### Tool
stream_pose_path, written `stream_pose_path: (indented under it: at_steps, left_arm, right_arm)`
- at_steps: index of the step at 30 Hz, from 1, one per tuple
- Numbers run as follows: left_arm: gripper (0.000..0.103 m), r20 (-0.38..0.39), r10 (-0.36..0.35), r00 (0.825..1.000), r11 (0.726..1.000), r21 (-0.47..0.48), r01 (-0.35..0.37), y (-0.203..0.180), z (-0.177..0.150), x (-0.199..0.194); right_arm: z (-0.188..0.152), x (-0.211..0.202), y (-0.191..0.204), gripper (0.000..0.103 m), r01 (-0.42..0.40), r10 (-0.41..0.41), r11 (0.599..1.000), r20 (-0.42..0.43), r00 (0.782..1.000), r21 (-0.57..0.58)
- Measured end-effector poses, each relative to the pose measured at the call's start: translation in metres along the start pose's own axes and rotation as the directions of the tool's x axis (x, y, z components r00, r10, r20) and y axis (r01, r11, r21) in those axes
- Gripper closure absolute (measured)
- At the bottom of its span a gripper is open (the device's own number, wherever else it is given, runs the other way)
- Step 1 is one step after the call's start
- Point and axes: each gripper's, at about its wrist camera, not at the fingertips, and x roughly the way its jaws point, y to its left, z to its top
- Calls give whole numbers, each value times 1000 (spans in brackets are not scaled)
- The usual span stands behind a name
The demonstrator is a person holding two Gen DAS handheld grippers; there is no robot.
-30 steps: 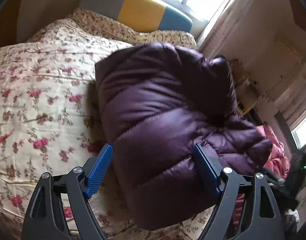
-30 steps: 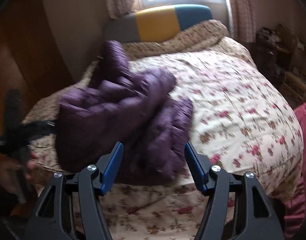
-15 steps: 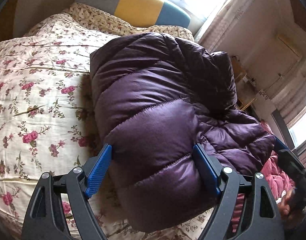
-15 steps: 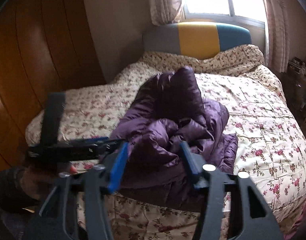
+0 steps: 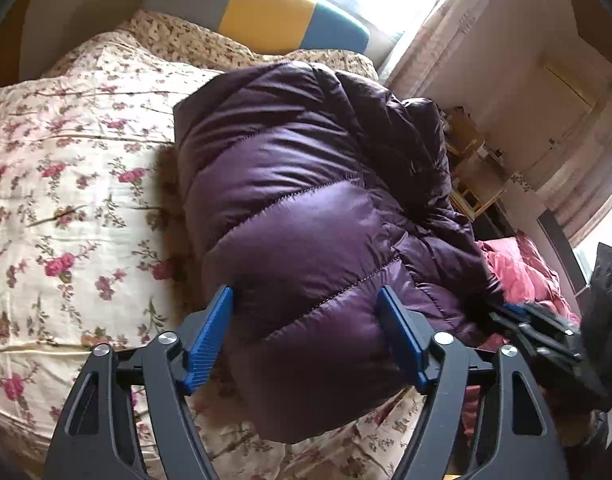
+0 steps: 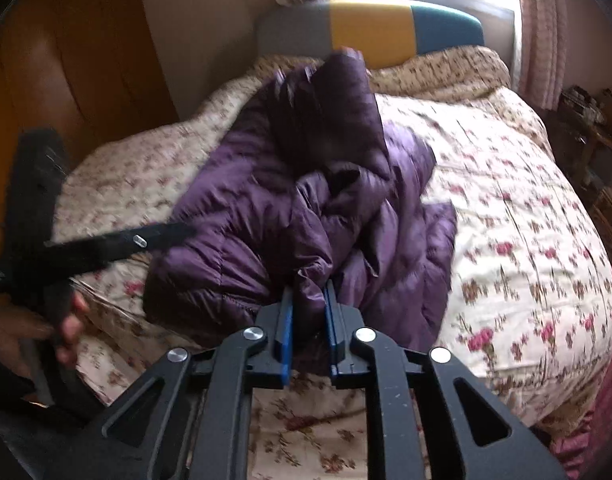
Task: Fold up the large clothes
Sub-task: 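Grasp the bundle's loose edge with the right gripper and tuck it under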
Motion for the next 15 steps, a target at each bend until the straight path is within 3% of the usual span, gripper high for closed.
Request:
stream_pose_path:
  at_steps: [8, 15]
  left_arm:
    - [31, -13, -21, 1000, 1000, 18, 22, -12, -9, 13]
    - [31, -4, 27, 1000, 997, 66, -26, -31, -24, 27]
  right_arm:
    - [-33, 44, -25, 95, 71, -66, 997, -105, 992, 44]
    - [-52, 60, -47, 97, 48, -43, 996, -74, 996, 71]
